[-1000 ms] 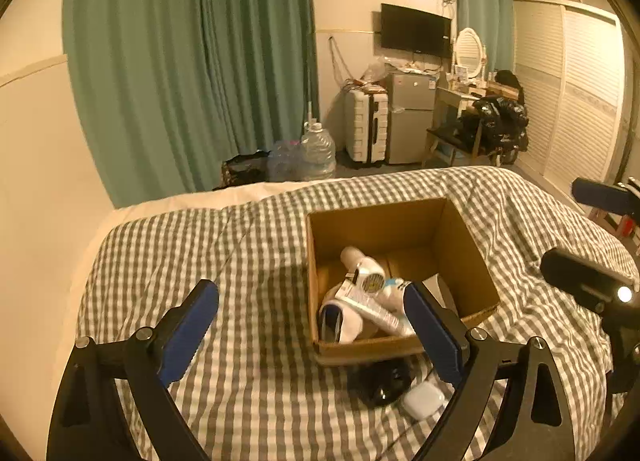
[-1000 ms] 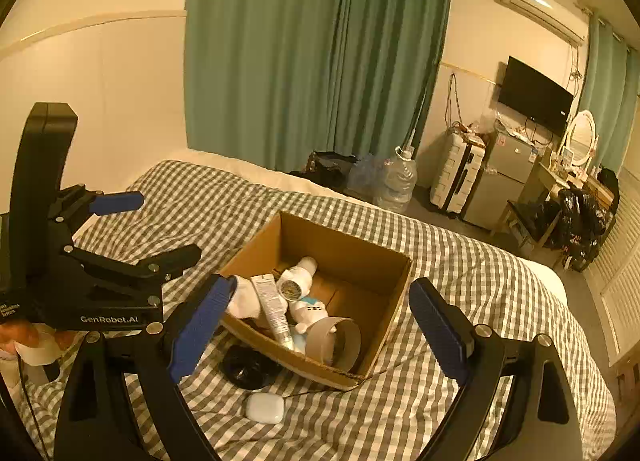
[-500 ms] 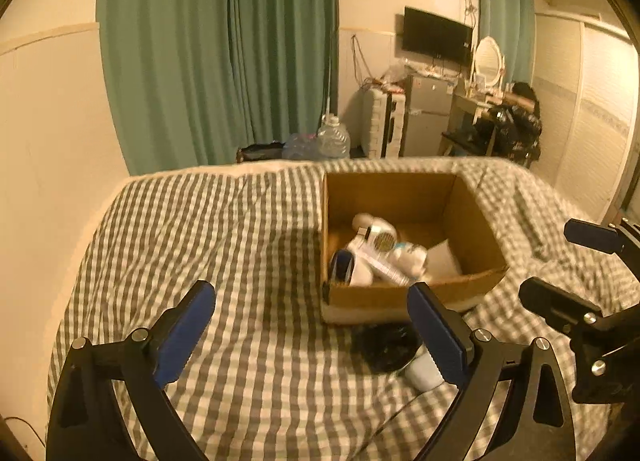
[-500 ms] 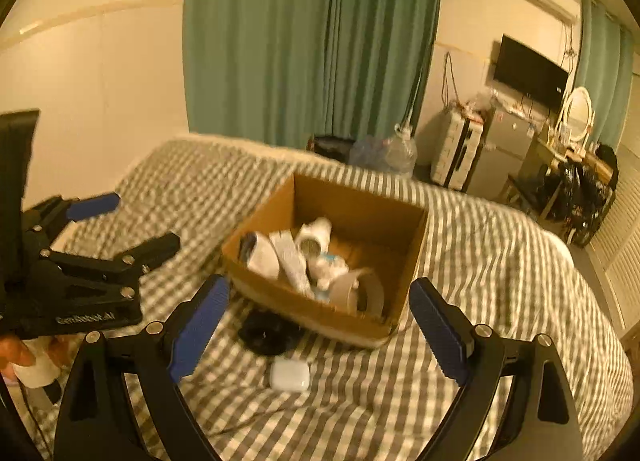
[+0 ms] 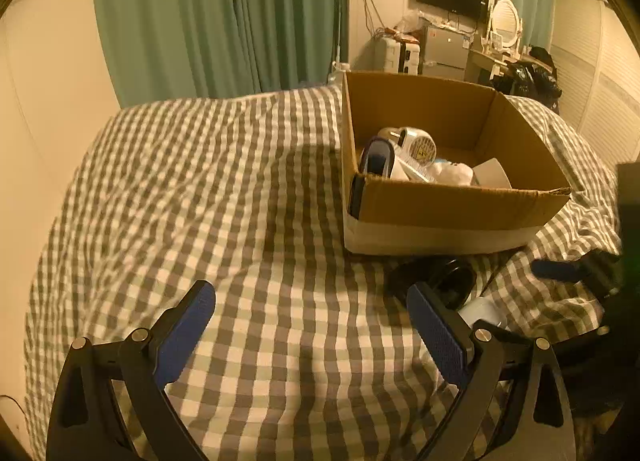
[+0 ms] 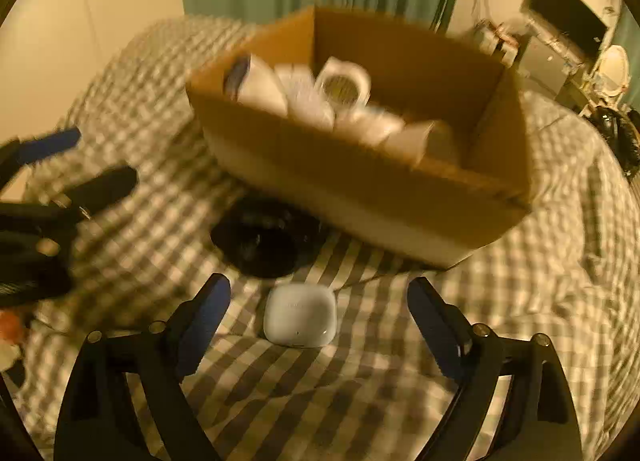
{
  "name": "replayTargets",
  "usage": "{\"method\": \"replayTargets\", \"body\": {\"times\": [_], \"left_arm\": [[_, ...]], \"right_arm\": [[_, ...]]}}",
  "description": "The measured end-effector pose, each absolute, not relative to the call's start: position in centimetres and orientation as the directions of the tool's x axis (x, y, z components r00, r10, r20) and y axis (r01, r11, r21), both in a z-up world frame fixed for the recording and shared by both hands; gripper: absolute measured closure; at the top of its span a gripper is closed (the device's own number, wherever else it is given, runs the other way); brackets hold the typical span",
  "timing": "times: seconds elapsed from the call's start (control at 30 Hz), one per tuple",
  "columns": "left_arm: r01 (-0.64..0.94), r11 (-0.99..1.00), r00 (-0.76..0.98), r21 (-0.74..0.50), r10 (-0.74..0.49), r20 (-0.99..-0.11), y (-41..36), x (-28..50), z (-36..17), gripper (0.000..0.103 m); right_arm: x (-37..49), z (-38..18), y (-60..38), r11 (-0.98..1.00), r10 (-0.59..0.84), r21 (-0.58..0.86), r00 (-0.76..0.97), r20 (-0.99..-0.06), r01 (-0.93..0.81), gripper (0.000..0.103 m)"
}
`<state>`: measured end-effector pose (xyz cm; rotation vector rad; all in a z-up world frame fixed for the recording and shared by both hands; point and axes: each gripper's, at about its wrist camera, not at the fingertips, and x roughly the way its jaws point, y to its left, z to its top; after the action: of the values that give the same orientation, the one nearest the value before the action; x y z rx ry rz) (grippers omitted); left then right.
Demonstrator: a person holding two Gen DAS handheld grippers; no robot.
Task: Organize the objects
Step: 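Grasp the white HUAWEI earbud case with the right gripper, then grasp the black round cap with the left gripper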
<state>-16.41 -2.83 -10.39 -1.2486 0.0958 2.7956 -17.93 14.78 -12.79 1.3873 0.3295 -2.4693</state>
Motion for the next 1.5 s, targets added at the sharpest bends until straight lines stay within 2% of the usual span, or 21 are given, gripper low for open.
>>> {"method": "replayTargets", "body": {"times": [0.17, 0.23, 0.4, 0.47, 0.5, 0.83, 1.1, 1.23, 1.4, 1.43, 1.47, 1.5], "left_arm": [[-0.099, -0.995, -0.642, 0.013, 0.054, -0.765, -2.8, -16.7, -11.3, 0.004], [-0.099, -0.995, -0.635, 0.014, 0.052, -0.771, -2.7, -16.8, -11.5, 0.004], [-0.102, -0.995, -0.627, 0.01, 0.057, -0.777, -2.6, -16.7, -12.0, 0.004], [-0.101, -0.995, -0.619, 0.016, 0.05, -0.784, -2.5, -16.6, -12.3, 0.004], [-0.1, -0.995, -0.617, 0.021, 0.045, -0.786, -2.4, -16.7, -12.4, 0.004], [-0.121, -0.991, -0.618, 0.061, 0.028, -0.786, -1.1, -16.5, -12.9, 0.004], [-0.215, -0.973, -0.574, 0.087, 0.053, -0.817, 2.3, -17.8, -14.4, 0.004], [-0.251, -0.967, -0.531, 0.046, 0.098, -0.842, 3.3, -19.9, -15.4, 0.004], [-0.222, -0.974, -0.497, -0.04, 0.148, -0.855, 2.8, -21.8, -16.4, 0.004], [-0.212, -0.976, -0.495, -0.053, 0.154, -0.855, 2.6, -22.0, -16.5, 0.009], [-0.202, -0.977, -0.494, -0.06, 0.155, -0.856, 2.5, -22.1, -16.6, 0.025], [-0.193, -0.979, -0.488, -0.068, 0.156, -0.859, 2.3, -22.3, -16.7, 0.035]], "right_arm": [[-19.2, -15.6, 14.6, -0.932, -0.141, -0.022, -0.418, -0.897, 0.362, 0.022], [-19.5, -16.6, 14.5, -0.93, -0.137, -0.013, -0.381, -0.914, 0.367, 0.032], [-19.8, -18.1, 14.3, -0.929, -0.101, -0.035, -0.341, -0.935, 0.37, 0.036], [-19.5, -18.2, 14.1, -0.924, -0.09, -0.05, -0.343, -0.935, 0.379, 0.044], [-19.4, -18.2, 14.1, -0.923, -0.092, -0.049, -0.342, -0.935, 0.383, 0.053], [-16.4, -14.4, 16.1, -0.928, -0.12, -0.069, -0.472, -0.874, 0.365, 0.053], [-15.4, -11.4, 19.8, -0.961, -0.063, -0.103, -0.564, -0.823, 0.257, 0.053], [-17.3, -11.4, 19.9, -0.965, -0.08, -0.074, -0.547, -0.833, 0.253, 0.053], [-17.5, -11.6, 20.0, -0.964, -0.09, -0.063, -0.541, -0.836, 0.258, 0.053], [-17.5, -11.7, 20.0, -0.965, -0.095, -0.056, -0.54, -0.837, 0.257, 0.053], [-17.6, -11.7, 20.1, -0.966, -0.098, -0.051, -0.538, -0.837, 0.255, 0.053], [-17.6, -11.8, 20.1, -0.966, -0.1, -0.048, -0.537, -0.838, 0.254, 0.053]]}}
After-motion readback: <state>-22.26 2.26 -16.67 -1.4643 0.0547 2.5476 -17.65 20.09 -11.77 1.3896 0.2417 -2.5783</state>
